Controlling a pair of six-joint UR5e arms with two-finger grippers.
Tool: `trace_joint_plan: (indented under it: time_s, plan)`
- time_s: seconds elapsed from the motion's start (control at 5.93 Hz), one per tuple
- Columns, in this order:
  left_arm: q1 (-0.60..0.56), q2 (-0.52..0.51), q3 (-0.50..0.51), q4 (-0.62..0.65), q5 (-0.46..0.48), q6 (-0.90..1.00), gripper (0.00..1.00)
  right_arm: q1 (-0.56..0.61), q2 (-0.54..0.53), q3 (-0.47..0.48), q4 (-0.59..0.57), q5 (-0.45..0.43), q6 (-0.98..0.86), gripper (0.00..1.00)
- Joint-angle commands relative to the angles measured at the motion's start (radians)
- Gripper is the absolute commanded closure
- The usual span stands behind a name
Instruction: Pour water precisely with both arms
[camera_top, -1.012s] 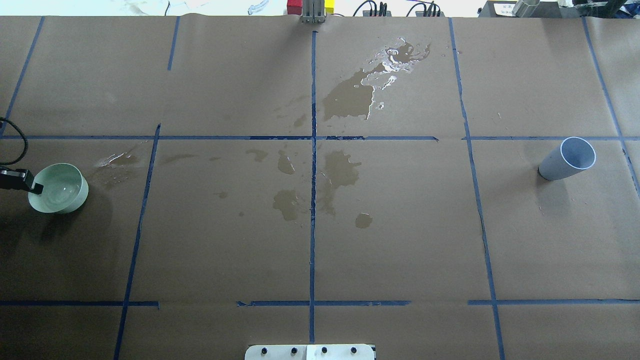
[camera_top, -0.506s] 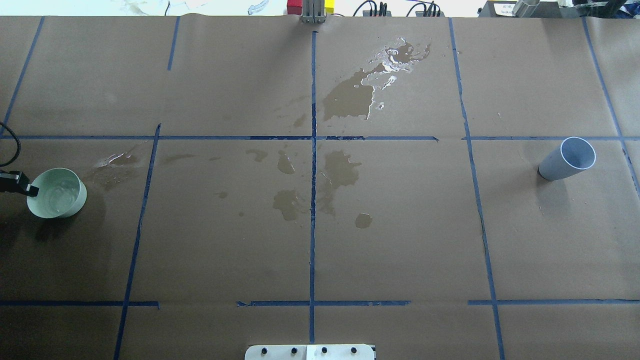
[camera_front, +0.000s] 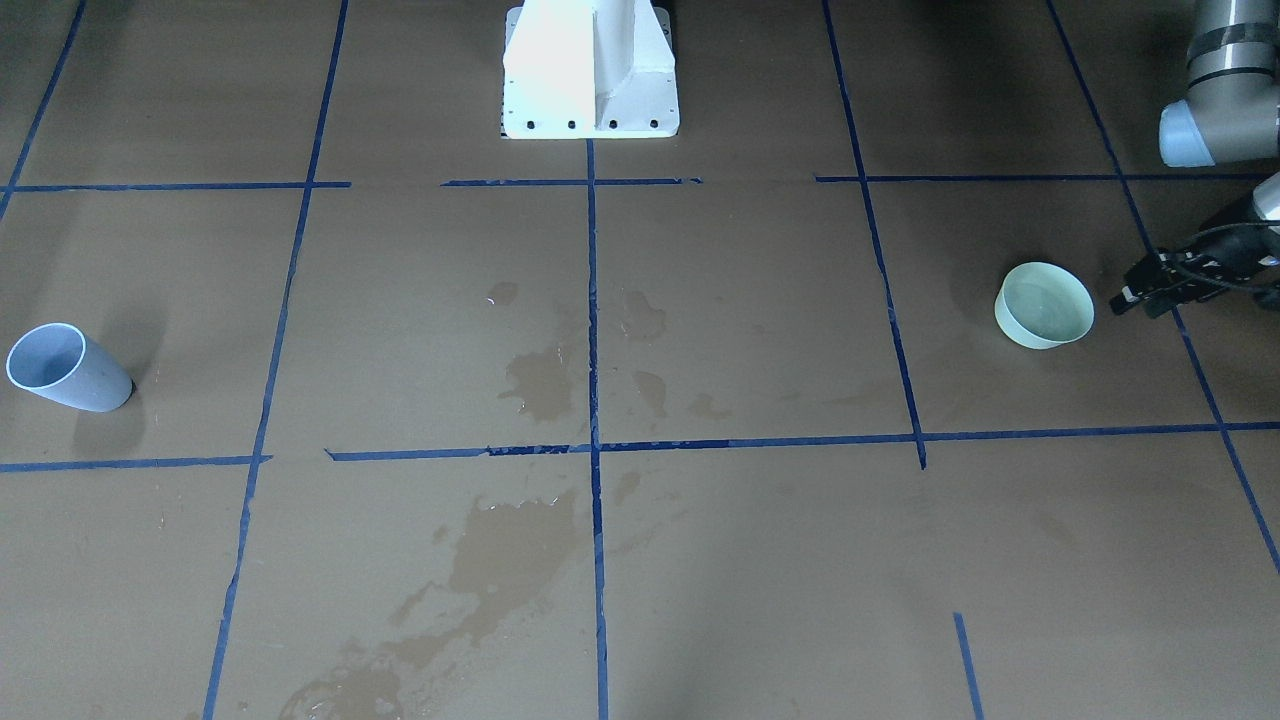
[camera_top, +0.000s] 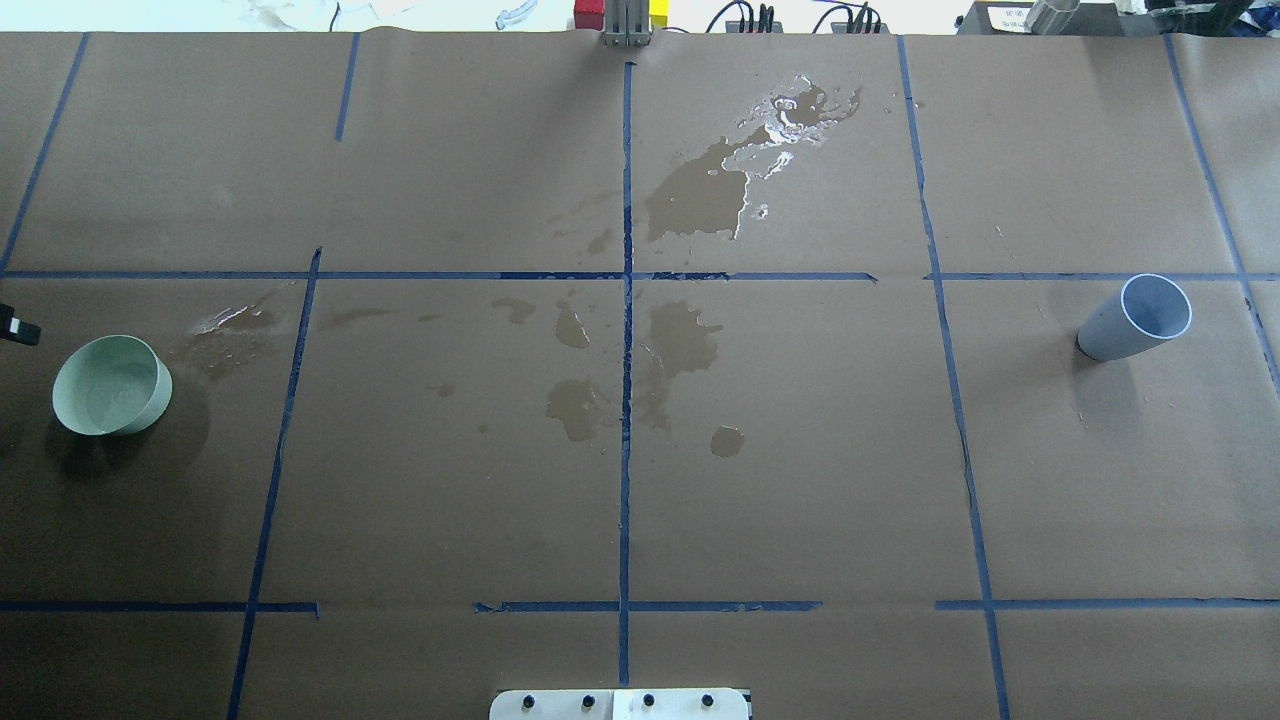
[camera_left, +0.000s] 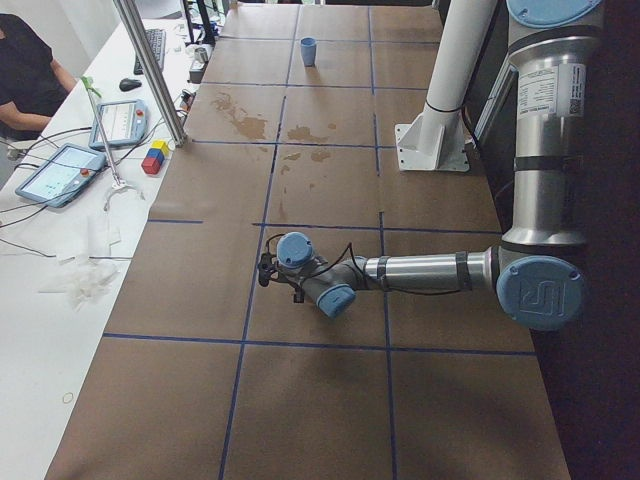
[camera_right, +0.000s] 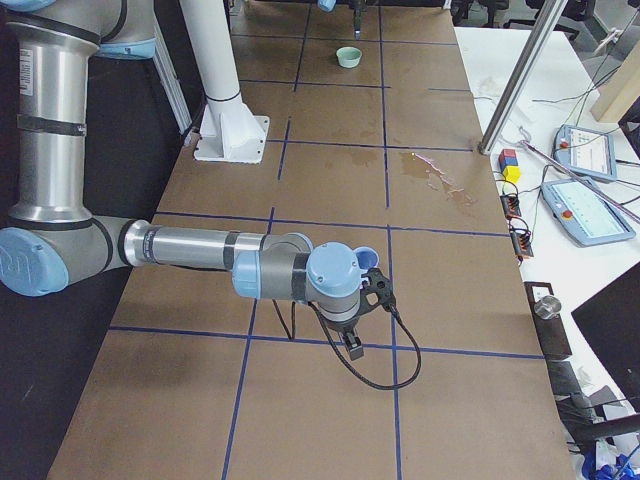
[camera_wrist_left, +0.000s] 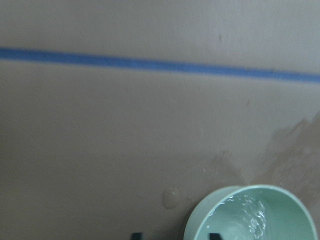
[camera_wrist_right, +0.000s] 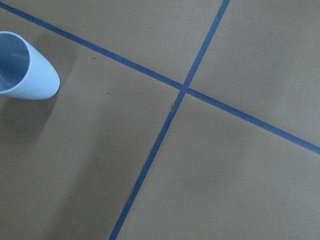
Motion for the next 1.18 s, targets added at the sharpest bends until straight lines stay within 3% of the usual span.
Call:
trace_joint_plan:
  time_s: [0.0, 0.51, 1.01]
  plan:
    - [-0.052, -0.001, -0.008, 0.034, 0.026, 0.175, 0.00, -0.008, 0.010, 0.001, -0.010, 0.007, 0.082, 0.00]
    - [-0.192, -0.022, -0.043, 0.385, 0.117, 0.549, 0.00, -0.065, 0.012, 0.007, -0.011, 0.013, 0.243, 0.00]
    - [-0.256, -0.076, -0.228, 0.871, 0.117, 0.657, 0.00, -0.100, 0.004, 0.022, -0.008, 0.015, 0.296, 0.00]
